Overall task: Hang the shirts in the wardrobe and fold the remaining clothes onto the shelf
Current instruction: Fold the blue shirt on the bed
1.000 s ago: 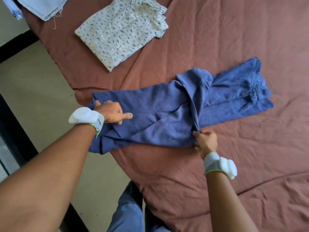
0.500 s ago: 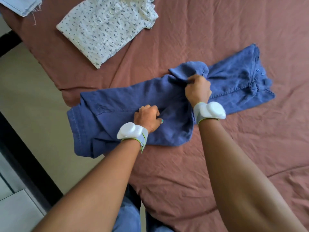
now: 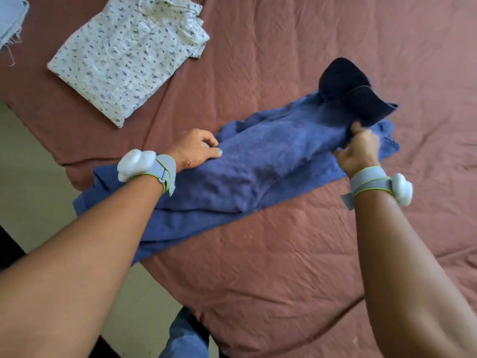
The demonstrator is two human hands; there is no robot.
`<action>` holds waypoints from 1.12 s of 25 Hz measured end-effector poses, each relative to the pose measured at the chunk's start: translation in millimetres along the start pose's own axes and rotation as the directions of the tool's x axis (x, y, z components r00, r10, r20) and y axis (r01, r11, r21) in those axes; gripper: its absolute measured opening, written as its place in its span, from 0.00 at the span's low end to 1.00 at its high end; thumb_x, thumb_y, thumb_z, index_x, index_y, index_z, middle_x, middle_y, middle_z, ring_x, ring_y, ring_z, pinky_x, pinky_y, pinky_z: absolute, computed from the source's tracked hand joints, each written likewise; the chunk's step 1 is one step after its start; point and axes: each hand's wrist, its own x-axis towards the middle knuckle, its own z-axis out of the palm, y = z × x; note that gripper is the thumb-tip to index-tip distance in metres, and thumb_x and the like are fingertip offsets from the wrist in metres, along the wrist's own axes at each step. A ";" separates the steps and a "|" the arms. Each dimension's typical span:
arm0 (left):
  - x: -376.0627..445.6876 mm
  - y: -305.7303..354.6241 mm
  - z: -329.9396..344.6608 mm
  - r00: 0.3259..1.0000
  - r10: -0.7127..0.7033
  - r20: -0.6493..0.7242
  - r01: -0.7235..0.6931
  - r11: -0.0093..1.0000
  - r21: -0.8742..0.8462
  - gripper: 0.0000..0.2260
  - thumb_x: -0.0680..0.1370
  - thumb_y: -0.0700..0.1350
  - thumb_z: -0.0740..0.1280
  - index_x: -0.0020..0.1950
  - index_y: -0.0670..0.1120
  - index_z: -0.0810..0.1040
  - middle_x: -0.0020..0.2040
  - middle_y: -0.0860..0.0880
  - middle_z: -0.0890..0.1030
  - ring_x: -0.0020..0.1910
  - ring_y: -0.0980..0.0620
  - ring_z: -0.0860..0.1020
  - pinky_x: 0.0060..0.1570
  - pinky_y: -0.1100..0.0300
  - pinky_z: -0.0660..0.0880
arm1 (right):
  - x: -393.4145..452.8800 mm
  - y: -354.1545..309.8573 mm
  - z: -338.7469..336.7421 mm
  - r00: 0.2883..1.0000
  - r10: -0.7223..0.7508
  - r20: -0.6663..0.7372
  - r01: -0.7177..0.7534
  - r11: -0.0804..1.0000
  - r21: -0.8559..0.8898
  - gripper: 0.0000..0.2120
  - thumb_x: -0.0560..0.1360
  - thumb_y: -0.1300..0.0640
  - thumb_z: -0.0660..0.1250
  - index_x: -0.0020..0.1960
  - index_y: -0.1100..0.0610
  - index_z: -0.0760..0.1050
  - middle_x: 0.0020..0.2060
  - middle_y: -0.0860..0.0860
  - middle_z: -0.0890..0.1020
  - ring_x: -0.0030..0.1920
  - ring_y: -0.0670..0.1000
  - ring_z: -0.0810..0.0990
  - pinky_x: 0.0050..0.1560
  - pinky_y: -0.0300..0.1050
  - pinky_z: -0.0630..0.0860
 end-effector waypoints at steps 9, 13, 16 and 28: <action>32.9 11.1 36.1 0.992 0.047 -0.118 -0.012 0.960 0.281 0.18 0.72 0.56 0.71 0.57 0.50 0.74 0.50 0.44 0.80 0.54 0.41 0.78 0.58 0.48 0.73 | 19.4 -8.4 3.2 0.989 0.046 -0.142 -0.068 0.986 -0.150 0.14 0.72 0.55 0.74 0.44 0.52 0.68 0.33 0.48 0.71 0.27 0.47 0.68 0.26 0.38 0.64; 40.5 41.8 59.0 0.981 0.144 -0.126 -0.081 0.909 0.409 0.19 0.75 0.50 0.69 0.64 0.49 0.70 0.56 0.43 0.80 0.59 0.40 0.76 0.60 0.47 0.70 | 28.1 -12.4 -1.0 0.999 0.027 -0.019 -0.028 0.998 -0.051 0.11 0.75 0.59 0.70 0.39 0.52 0.69 0.34 0.47 0.76 0.31 0.47 0.74 0.32 0.38 0.71; 48.6 43.4 59.8 0.967 0.173 -0.188 -0.142 0.975 0.169 0.17 0.74 0.42 0.69 0.62 0.48 0.74 0.54 0.43 0.81 0.55 0.41 0.77 0.57 0.49 0.74 | 37.4 -10.4 -12.7 0.988 -0.153 0.006 0.149 0.969 0.196 0.05 0.76 0.65 0.67 0.46 0.56 0.76 0.45 0.53 0.82 0.48 0.53 0.81 0.57 0.52 0.78; 16.5 -6.7 61.0 0.832 0.249 -0.496 0.017 0.882 0.472 0.20 0.74 0.49 0.70 0.64 0.47 0.71 0.59 0.42 0.72 0.48 0.37 0.76 0.48 0.45 0.71 | 6.9 0.3 -9.7 0.732 -0.577 -0.363 -0.056 0.479 -0.876 0.24 0.70 0.58 0.65 0.65 0.54 0.66 0.63 0.56 0.69 0.62 0.57 0.68 0.61 0.52 0.66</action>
